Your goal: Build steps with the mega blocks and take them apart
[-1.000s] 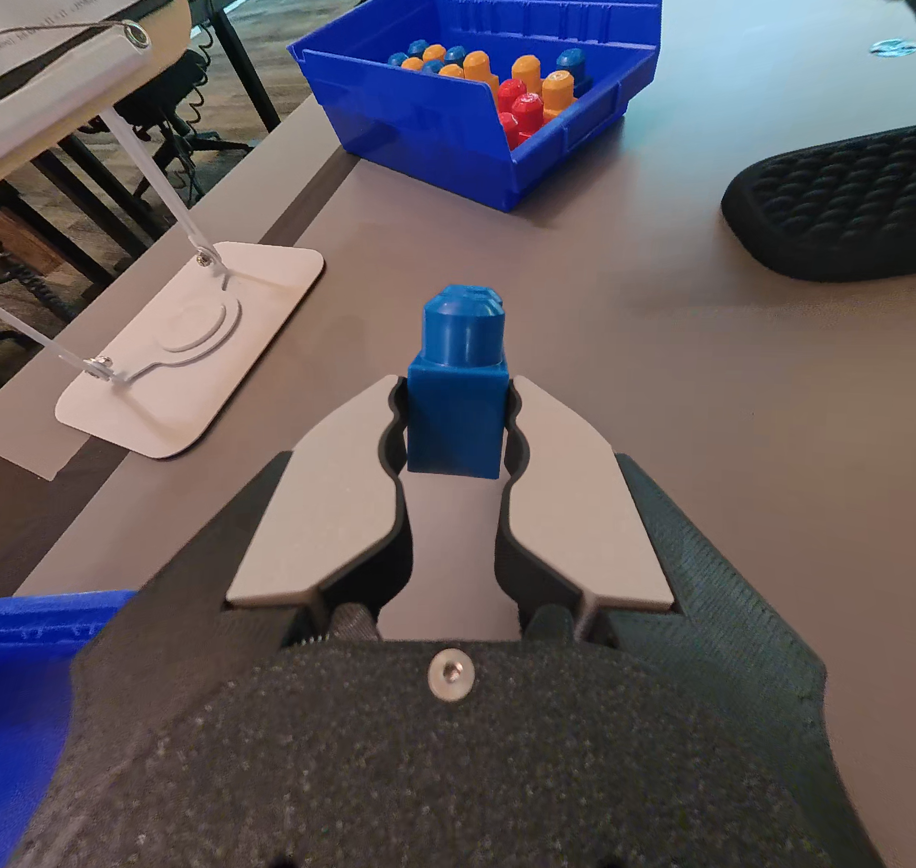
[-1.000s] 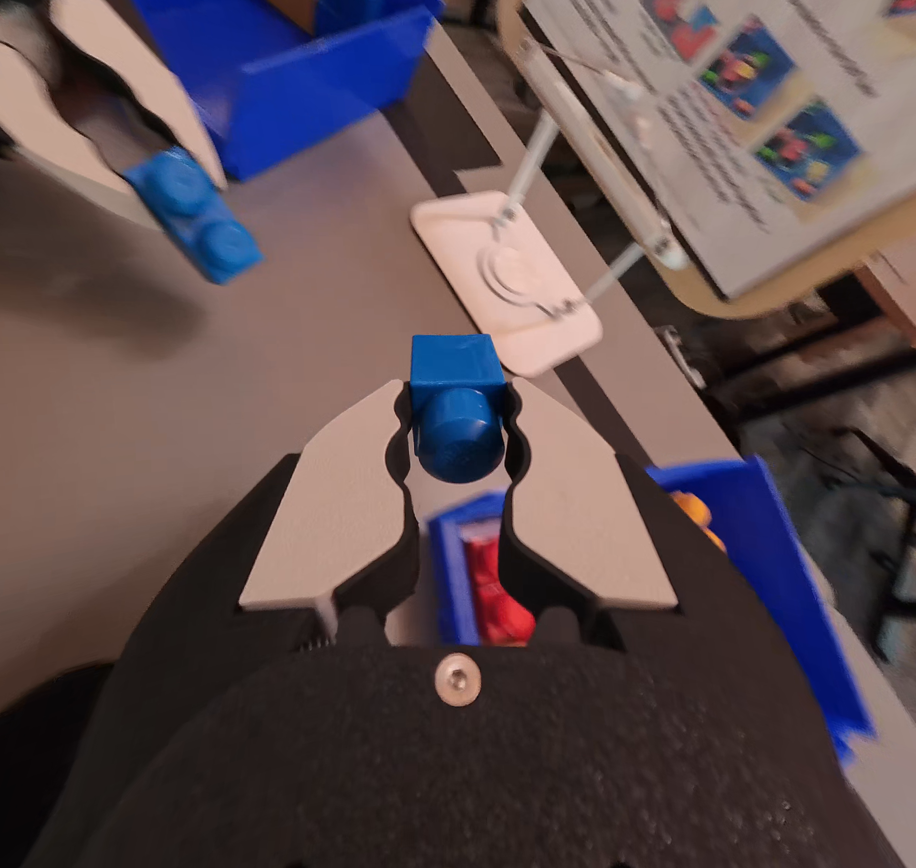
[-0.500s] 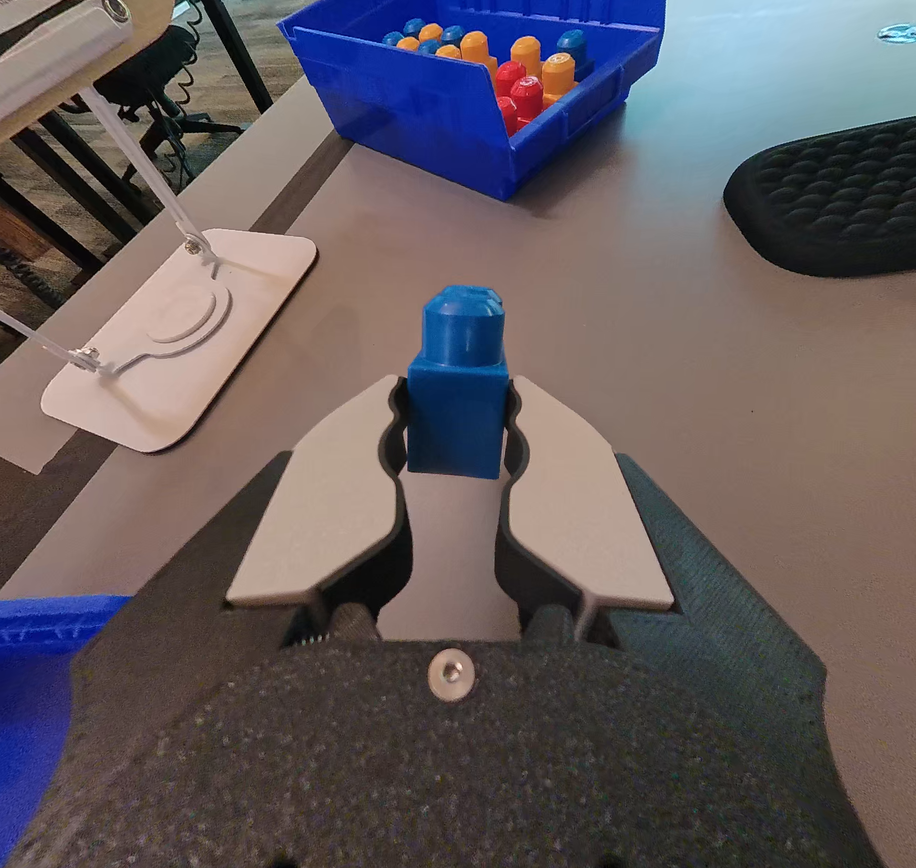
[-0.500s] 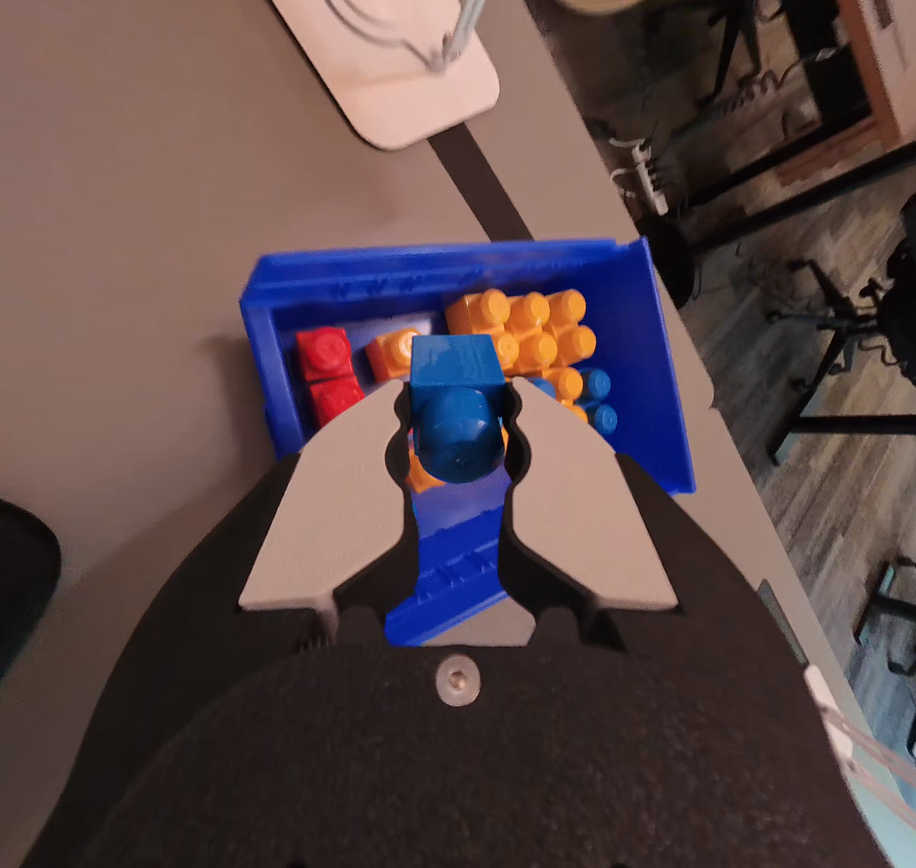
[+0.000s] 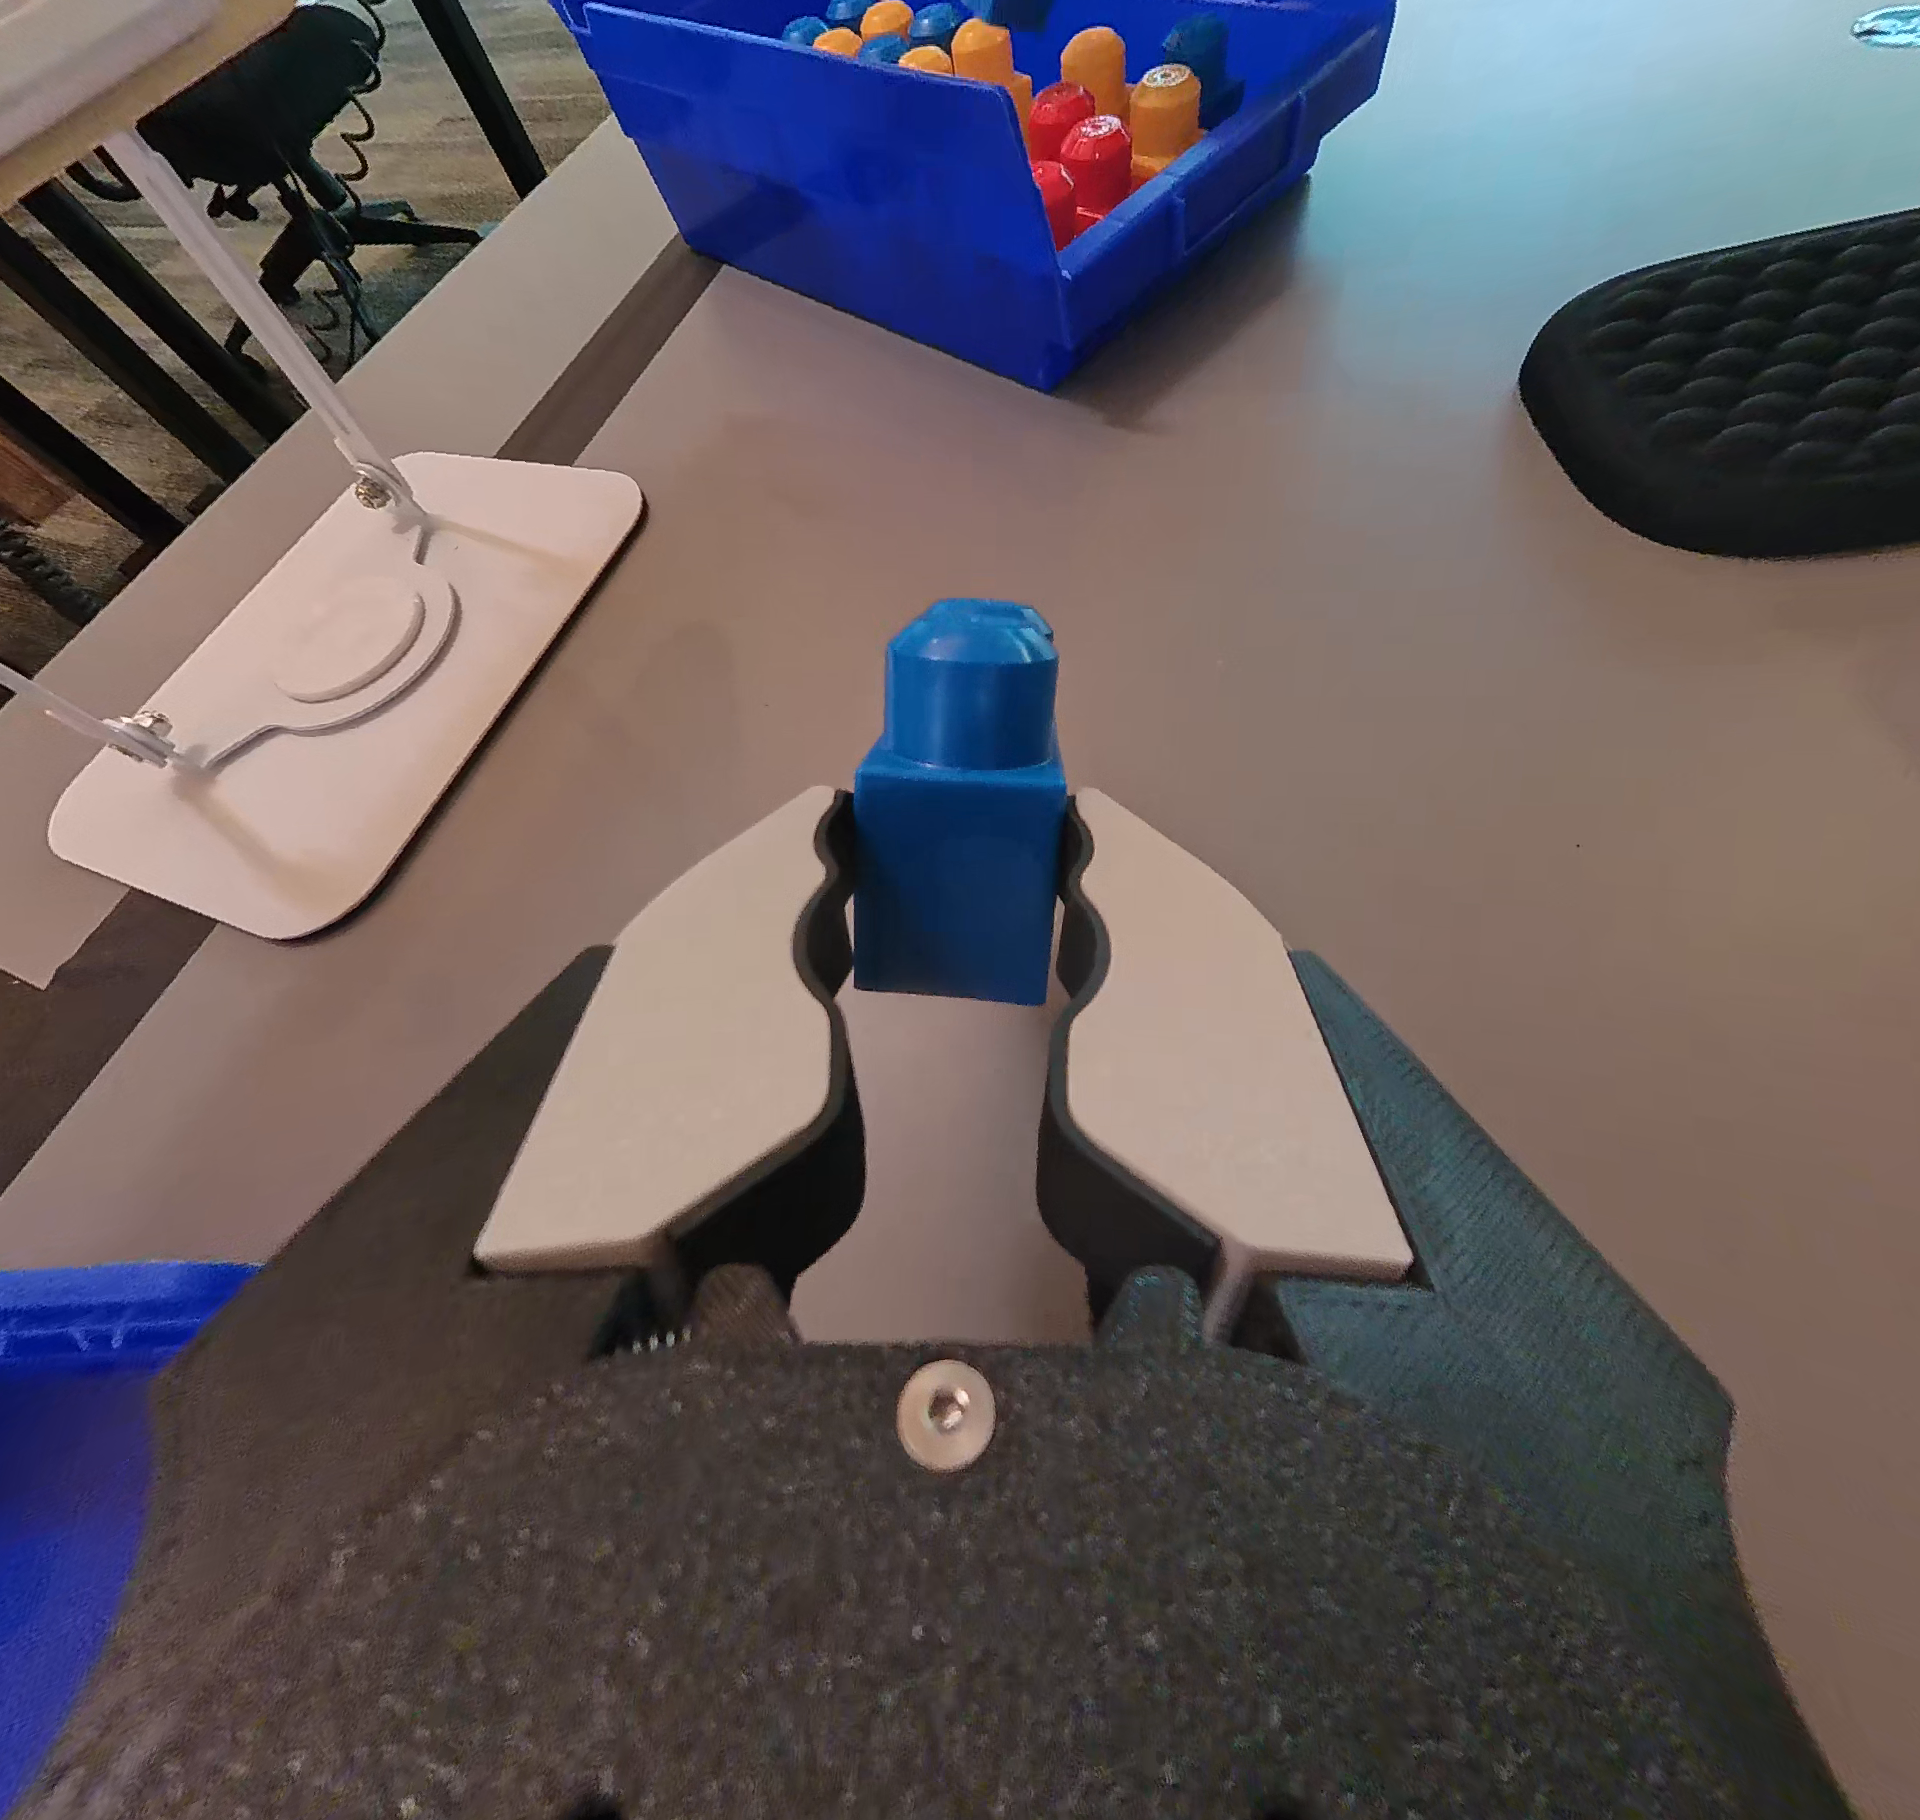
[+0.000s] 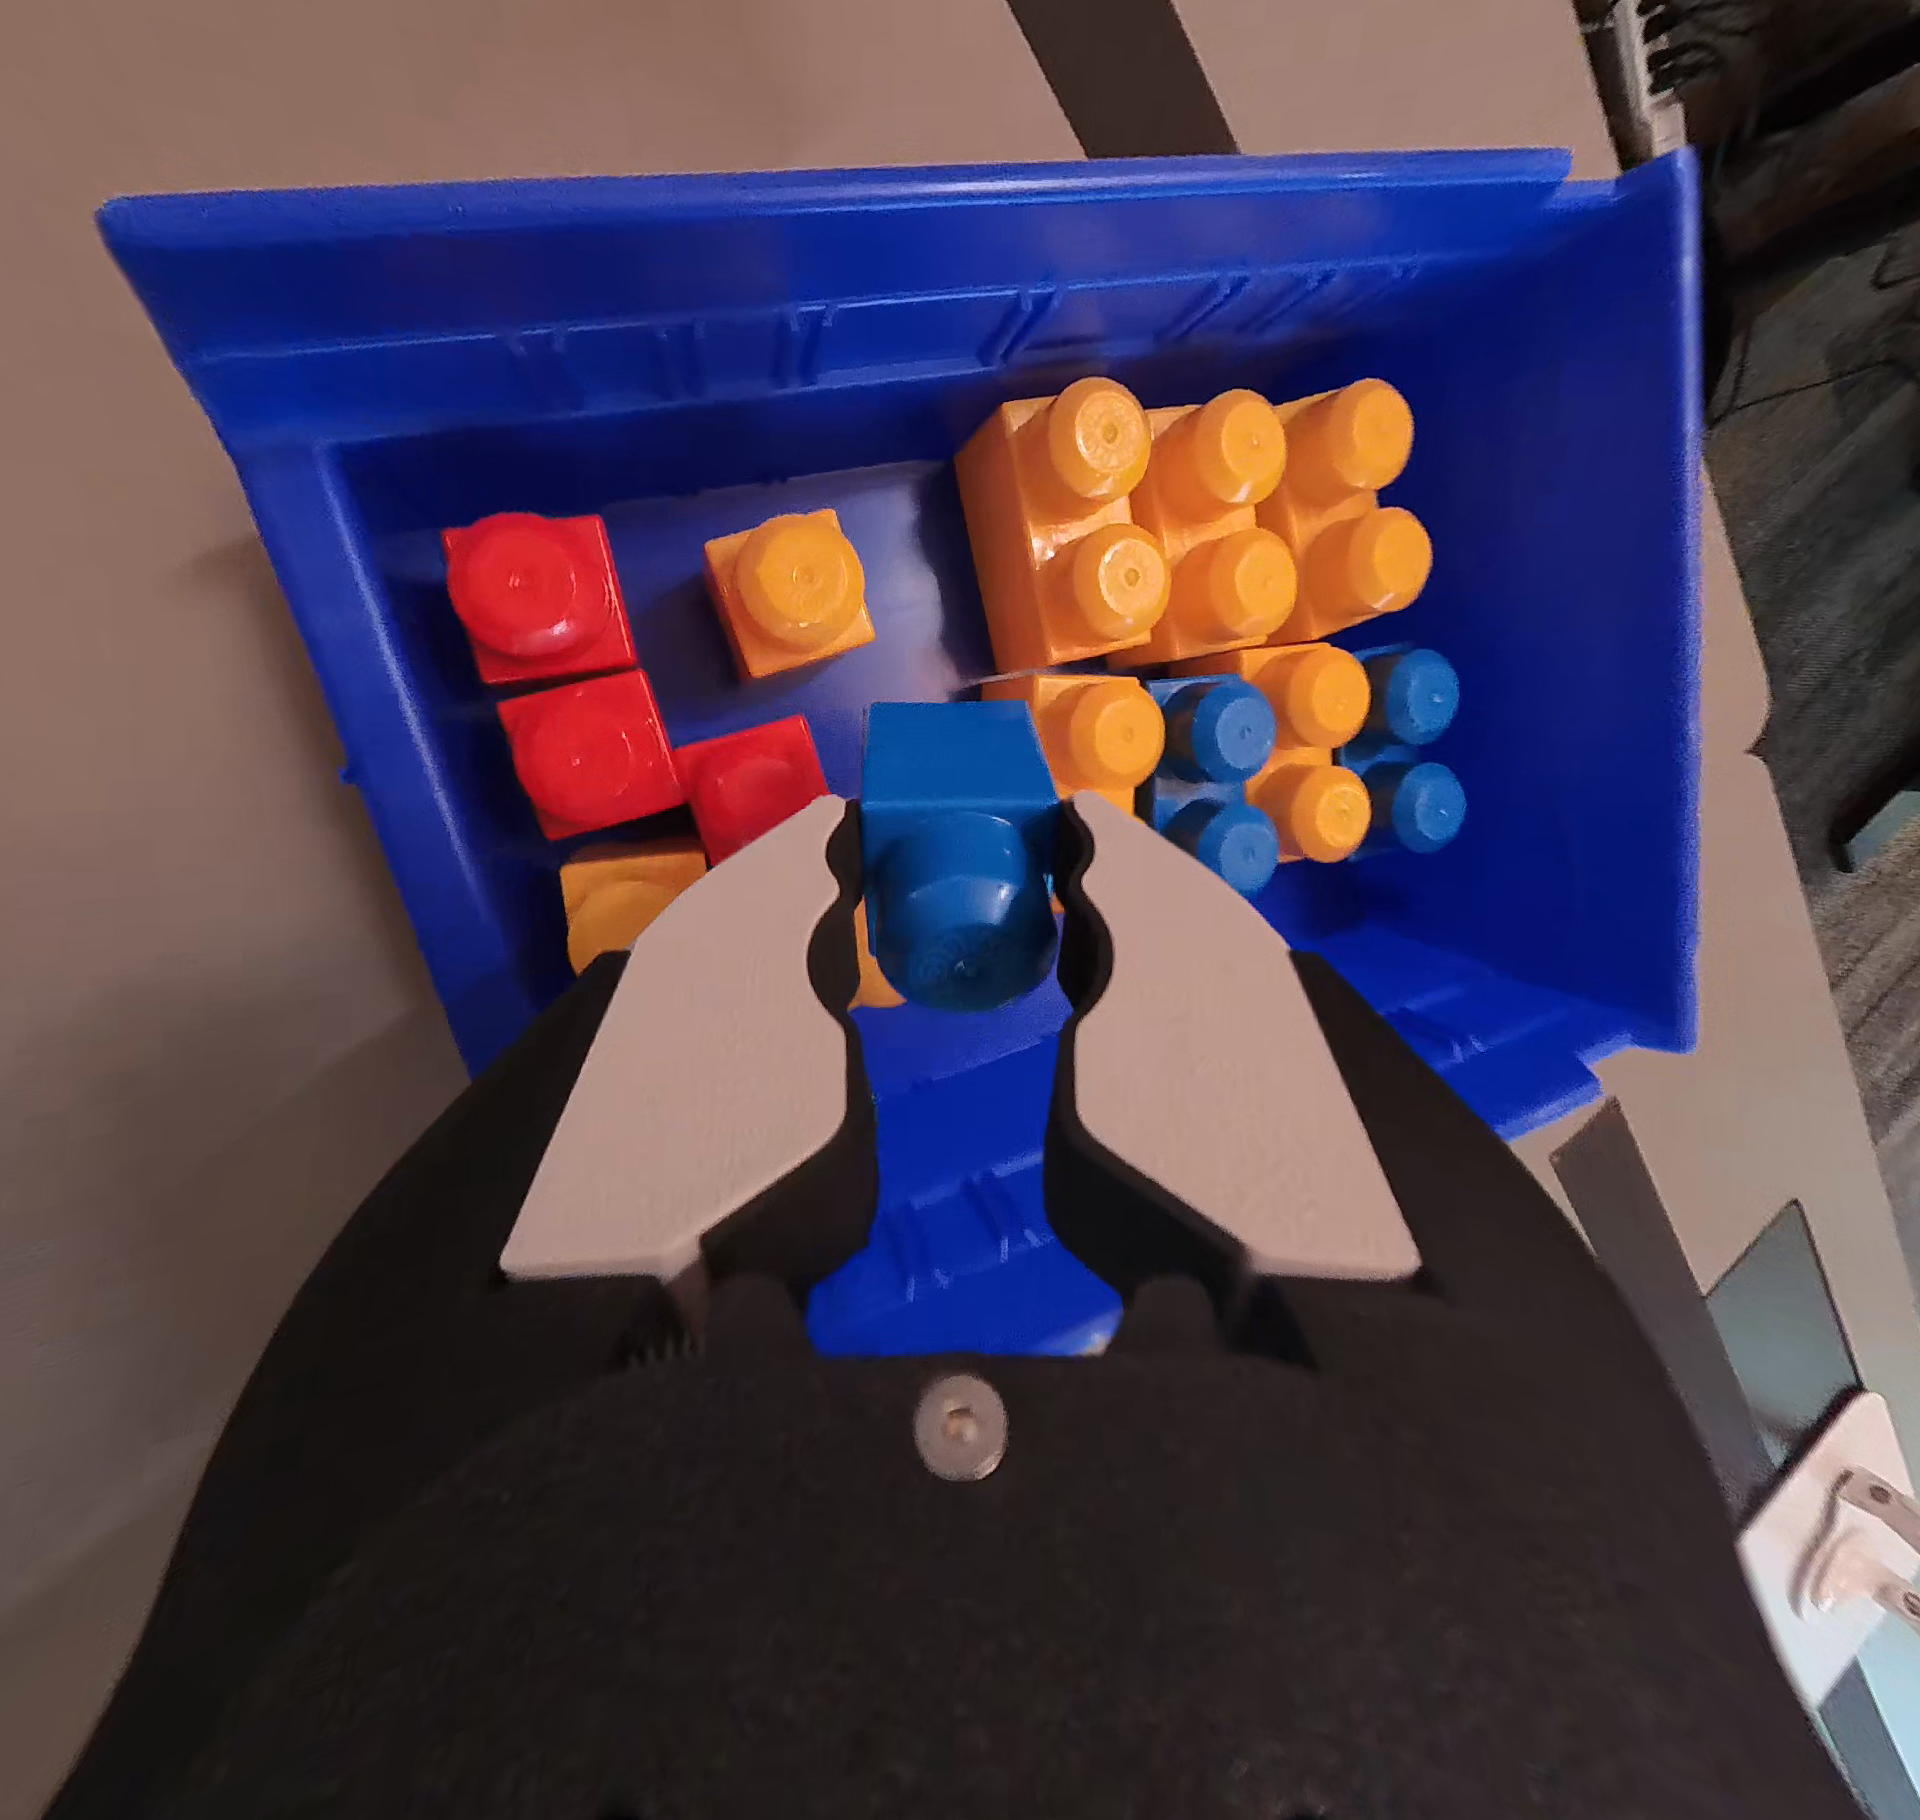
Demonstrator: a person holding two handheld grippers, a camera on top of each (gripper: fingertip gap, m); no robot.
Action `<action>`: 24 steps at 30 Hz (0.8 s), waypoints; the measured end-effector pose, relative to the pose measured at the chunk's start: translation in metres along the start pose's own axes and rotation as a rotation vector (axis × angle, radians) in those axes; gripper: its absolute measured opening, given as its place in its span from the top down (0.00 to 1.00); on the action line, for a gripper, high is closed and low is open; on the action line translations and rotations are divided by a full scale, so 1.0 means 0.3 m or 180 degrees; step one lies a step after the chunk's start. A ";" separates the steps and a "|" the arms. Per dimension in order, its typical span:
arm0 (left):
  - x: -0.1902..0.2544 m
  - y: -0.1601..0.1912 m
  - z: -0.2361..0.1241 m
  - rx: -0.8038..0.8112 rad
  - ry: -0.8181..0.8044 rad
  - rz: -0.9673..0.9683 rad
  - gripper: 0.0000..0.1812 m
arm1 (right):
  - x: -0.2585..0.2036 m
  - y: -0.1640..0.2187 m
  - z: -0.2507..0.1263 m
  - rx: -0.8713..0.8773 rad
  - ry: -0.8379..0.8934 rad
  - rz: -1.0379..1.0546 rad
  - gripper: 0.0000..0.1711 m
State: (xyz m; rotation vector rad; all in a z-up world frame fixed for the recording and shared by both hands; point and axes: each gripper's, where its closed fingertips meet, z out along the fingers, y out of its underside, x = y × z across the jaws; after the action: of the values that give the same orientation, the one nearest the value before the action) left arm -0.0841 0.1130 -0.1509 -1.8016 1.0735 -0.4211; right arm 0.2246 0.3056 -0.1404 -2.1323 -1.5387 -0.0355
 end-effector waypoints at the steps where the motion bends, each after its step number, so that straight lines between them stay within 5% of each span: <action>1: 0.000 0.002 0.001 -0.0005 0.0001 0.0001 0.79 | 0.001 -0.001 0.016 -0.0031 -0.0020 -0.0005 0.79; 24: 0.004 0.027 0.013 -0.0093 0.0051 0.0014 0.79 | -0.039 0.018 0.209 -0.0454 -0.0532 -0.0043 0.80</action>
State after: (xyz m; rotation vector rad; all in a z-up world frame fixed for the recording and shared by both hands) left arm -0.0848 0.1129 -0.1600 -1.8239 1.0997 -0.4198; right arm 0.2087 0.3198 -0.2008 -2.2859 -1.6908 0.0302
